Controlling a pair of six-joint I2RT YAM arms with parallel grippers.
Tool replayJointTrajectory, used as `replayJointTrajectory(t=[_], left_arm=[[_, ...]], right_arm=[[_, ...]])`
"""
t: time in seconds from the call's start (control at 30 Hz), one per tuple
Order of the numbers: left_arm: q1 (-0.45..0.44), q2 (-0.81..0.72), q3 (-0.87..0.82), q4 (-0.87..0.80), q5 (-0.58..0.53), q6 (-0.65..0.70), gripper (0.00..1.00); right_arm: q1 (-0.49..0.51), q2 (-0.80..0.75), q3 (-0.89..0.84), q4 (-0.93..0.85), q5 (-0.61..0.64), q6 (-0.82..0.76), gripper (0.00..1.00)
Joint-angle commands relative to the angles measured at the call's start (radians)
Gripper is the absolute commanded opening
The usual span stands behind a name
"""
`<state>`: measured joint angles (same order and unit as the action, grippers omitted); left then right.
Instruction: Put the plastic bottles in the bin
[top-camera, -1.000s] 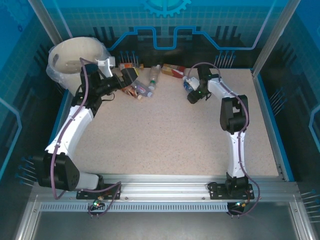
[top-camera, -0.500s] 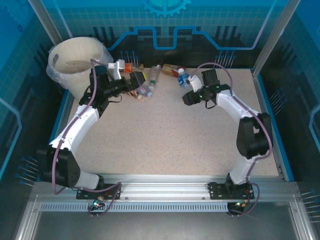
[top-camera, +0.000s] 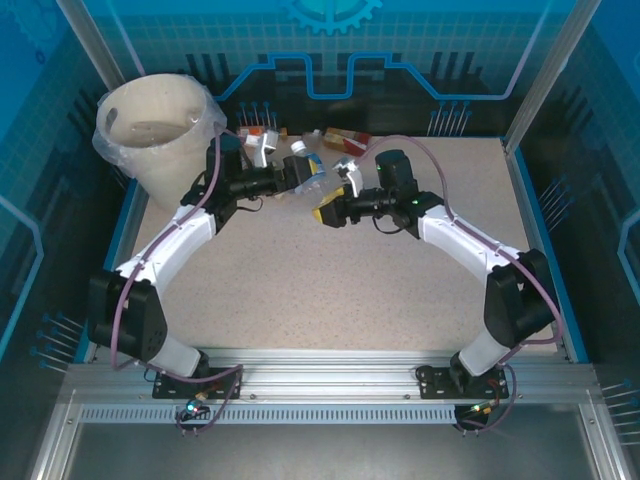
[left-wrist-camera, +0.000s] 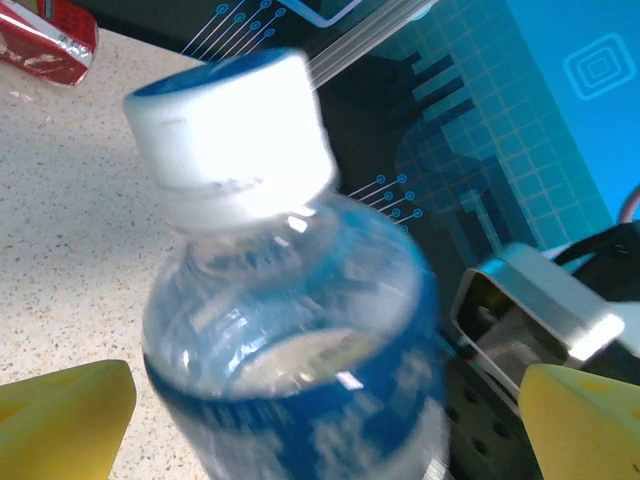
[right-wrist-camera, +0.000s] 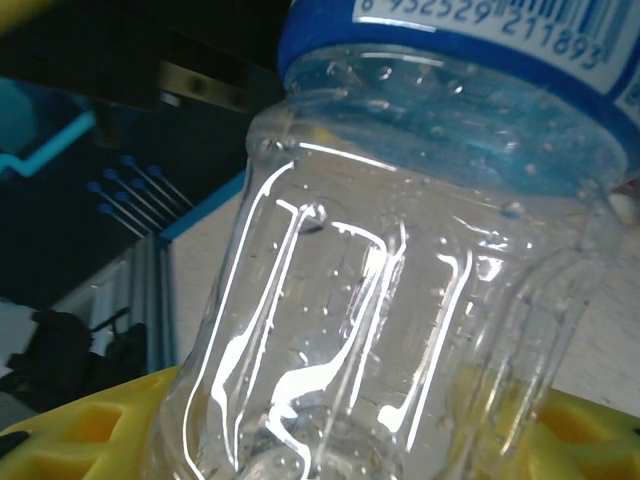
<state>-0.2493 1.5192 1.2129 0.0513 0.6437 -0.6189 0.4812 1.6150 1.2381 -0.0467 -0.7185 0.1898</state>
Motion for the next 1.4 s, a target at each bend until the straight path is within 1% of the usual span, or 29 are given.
replayJointTrajectory(t=[0.0, 0.1, 0.2, 0.23, 0.33, 0.4, 0.43, 0.53, 0.57, 0.63, 0.7, 0.77, 0.87, 0.97, 1.07, 1.13, 1.23, 1.37], left_arm=[[-0.013, 0.015, 0.034, 0.038, 0.010, 0.015, 0.99], [-0.019, 0.020, 0.030, 0.068, 0.042, 0.008, 0.90], [-0.019, 0.016, 0.027, 0.072, 0.046, 0.016, 0.76], [-0.019, 0.014, 0.028, 0.064, 0.039, 0.025, 0.75], [-0.019, 0.009, 0.034, 0.062, 0.018, 0.034, 0.65], [-0.019, 0.005, 0.043, 0.061, -0.022, 0.039, 0.62], [-0.019, 0.003, 0.053, 0.051, -0.055, 0.046, 0.61], [-0.018, 0.001, 0.106, 0.005, -0.163, 0.096, 0.60], [-0.018, 0.001, 0.134, -0.020, -0.200, 0.122, 0.60], [-0.016, 0.001, 0.202, -0.088, -0.311, 0.196, 0.60], [-0.016, 0.001, 0.269, -0.150, -0.466, 0.268, 0.59], [-0.013, 0.001, 0.325, -0.175, -0.635, 0.342, 0.59], [-0.008, 0.010, 0.396, -0.165, -0.869, 0.454, 0.58], [0.017, 0.038, 0.453, -0.107, -1.058, 0.562, 0.57], [0.067, 0.090, 0.536, -0.093, -1.171, 0.638, 0.57], [0.112, 0.130, 0.594, -0.107, -1.212, 0.668, 0.57], [0.188, 0.191, 0.662, -0.132, -1.255, 0.688, 0.57], [0.286, 0.284, 0.746, -0.202, -1.275, 0.686, 0.57]], right_arm=[[0.026, 0.032, 0.051, 0.078, -0.089, 0.049, 0.55], [0.035, 0.058, 0.070, 0.080, -0.099, 0.062, 0.56], [0.036, 0.065, 0.070, 0.096, -0.093, 0.077, 0.57], [0.037, 0.065, 0.068, 0.099, -0.089, 0.079, 0.58], [0.036, 0.058, 0.067, 0.087, -0.071, 0.066, 0.64], [0.035, 0.046, 0.062, 0.066, -0.041, 0.051, 0.69], [0.034, 0.036, 0.056, 0.062, -0.018, 0.048, 0.73], [0.024, -0.010, 0.015, 0.085, 0.040, 0.055, 0.91], [0.019, -0.033, -0.003, 0.099, 0.064, 0.057, 1.00], [0.012, -0.081, -0.036, 0.111, 0.124, 0.058, 1.00], [0.007, -0.131, -0.067, 0.108, 0.219, 0.056, 1.00], [-0.003, -0.186, -0.107, 0.121, 0.317, 0.076, 1.00], [-0.036, -0.259, -0.176, 0.168, 0.409, 0.137, 1.00], [-0.056, -0.319, -0.224, 0.173, 0.491, 0.157, 1.00], [-0.070, -0.359, -0.252, 0.161, 0.523, 0.148, 1.00], [-0.076, -0.376, -0.260, 0.145, 0.524, 0.141, 1.00], [-0.078, -0.389, -0.263, 0.123, 0.525, 0.127, 1.00], [-0.078, -0.396, -0.263, 0.112, 0.525, 0.126, 1.00]])
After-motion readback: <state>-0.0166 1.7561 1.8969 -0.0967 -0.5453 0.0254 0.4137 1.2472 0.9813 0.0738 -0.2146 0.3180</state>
